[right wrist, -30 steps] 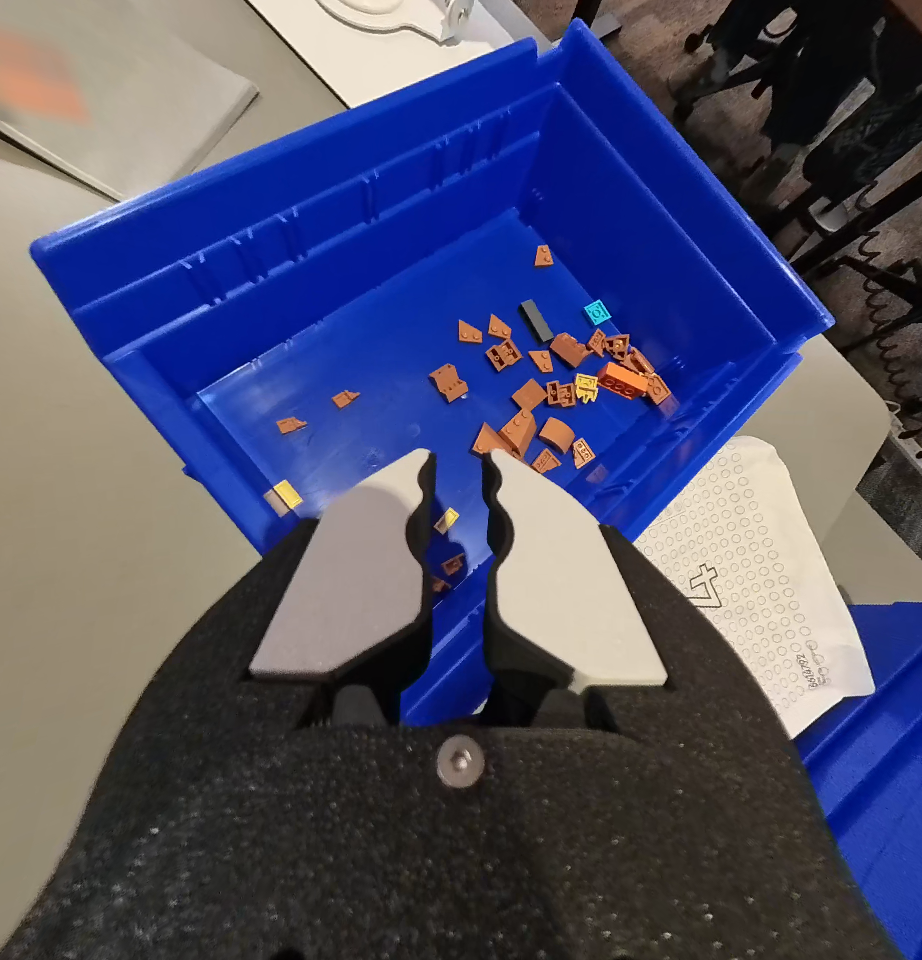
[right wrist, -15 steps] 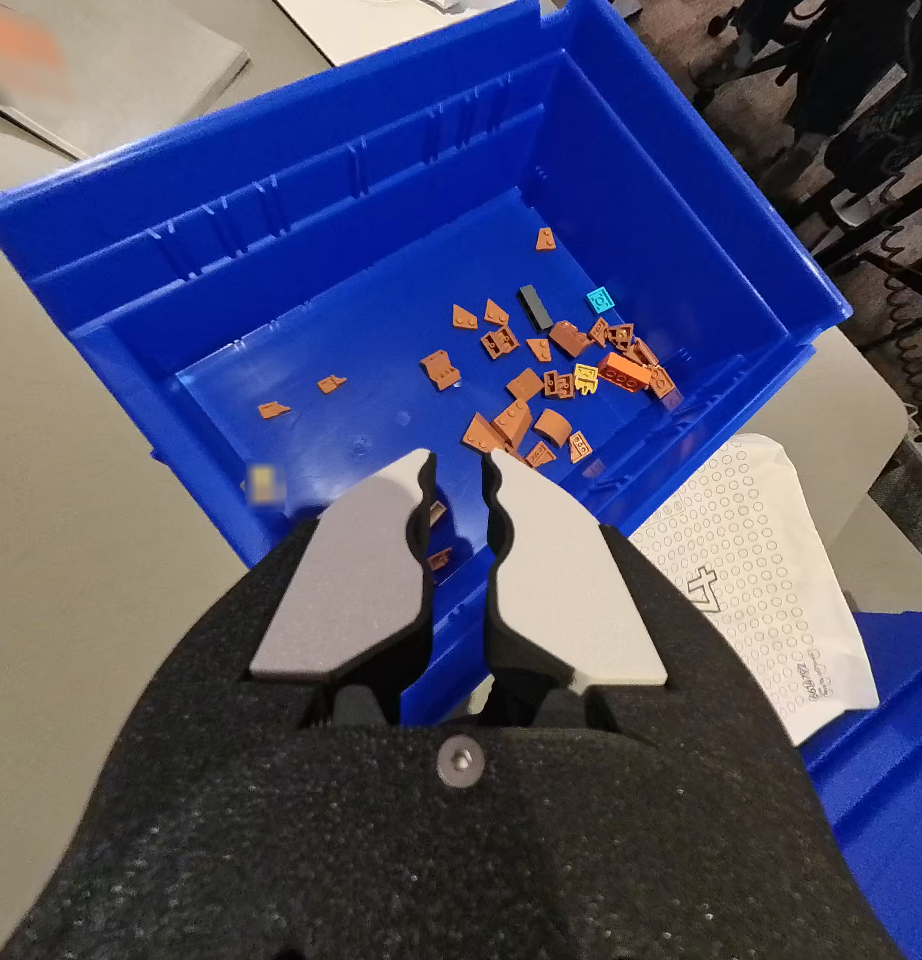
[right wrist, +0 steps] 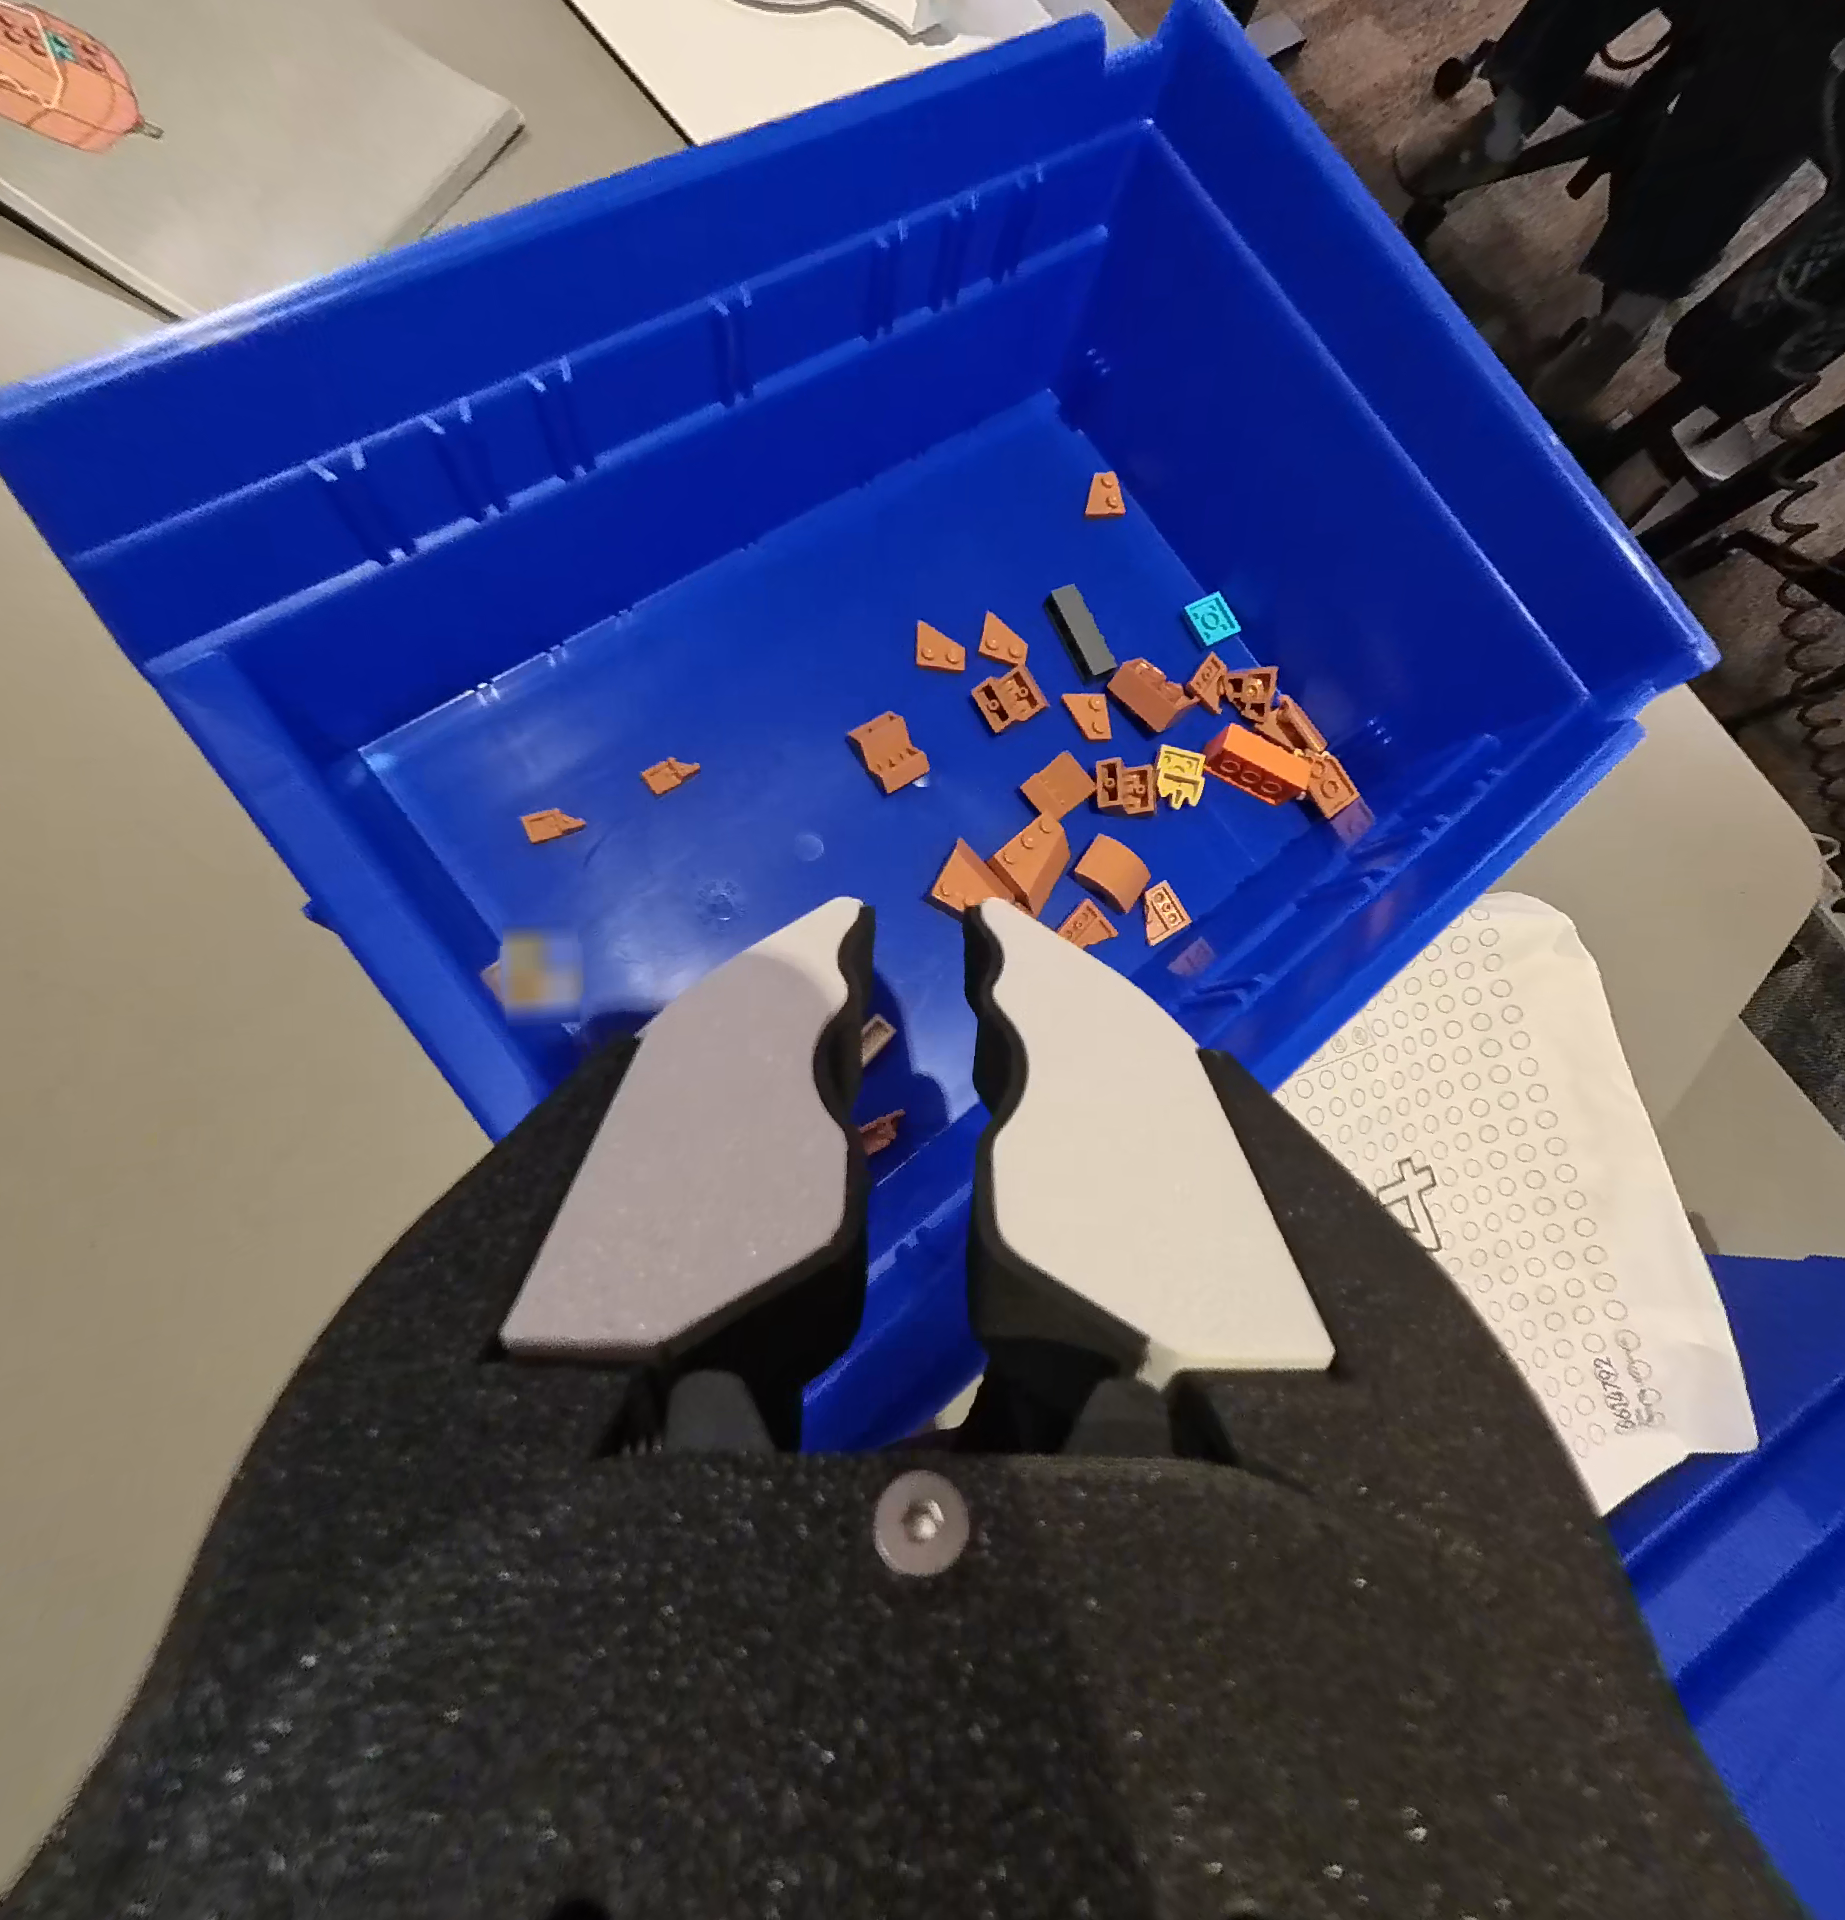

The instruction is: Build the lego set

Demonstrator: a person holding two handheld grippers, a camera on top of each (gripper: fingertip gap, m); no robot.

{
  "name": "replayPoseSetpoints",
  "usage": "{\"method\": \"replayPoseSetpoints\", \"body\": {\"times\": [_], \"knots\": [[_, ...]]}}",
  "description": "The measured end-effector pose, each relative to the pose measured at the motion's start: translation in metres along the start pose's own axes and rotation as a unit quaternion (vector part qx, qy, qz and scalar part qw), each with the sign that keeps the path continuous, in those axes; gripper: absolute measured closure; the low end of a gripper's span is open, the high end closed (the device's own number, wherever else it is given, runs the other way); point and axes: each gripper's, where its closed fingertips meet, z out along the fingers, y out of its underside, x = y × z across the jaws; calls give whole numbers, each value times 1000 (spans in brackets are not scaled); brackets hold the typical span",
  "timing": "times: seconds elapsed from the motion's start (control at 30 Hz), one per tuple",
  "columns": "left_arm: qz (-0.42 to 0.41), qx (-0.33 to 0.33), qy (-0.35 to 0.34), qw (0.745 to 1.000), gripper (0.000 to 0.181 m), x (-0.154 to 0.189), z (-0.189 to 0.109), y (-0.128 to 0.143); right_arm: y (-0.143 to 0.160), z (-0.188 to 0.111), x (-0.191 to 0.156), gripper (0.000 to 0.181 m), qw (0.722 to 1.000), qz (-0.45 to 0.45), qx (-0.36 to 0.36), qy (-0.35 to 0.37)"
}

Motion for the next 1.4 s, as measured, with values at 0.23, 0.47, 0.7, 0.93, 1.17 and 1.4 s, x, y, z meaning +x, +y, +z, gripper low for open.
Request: {"method": "replayPoseSetpoints", "body": {"times": [0.23, 0.47, 0.7, 0.93, 1.17, 1.4], "knots": [[0, 0, 0, 1000, 151, 0, 0, 0, -3, -3, -6, 165, 993, -80, -51, 63], [1, 0, 0, 1000, 152, 0, -1, 0, 13, 14, -69, 162, 960, -229, -163, 10], [-3, 0, 2, 1000, 152, 0, -1, 0, 20, 14, -106, 161, 962, -206, -142, -109], [-6, 2, 2, 1000, 152, 0, -1, 0, 35, 21, -116, 161, 953, -211, -167, -137], [-9, 5, 2, 1000, 152, -1, -1, -1, 38, 10, -133, 162, 944, -218, -167, -185], [-9, 5, 3, 1000, 152, -1, -1, -1, 16, -11, -112, 159, 963, -203, -118, -135]]}}
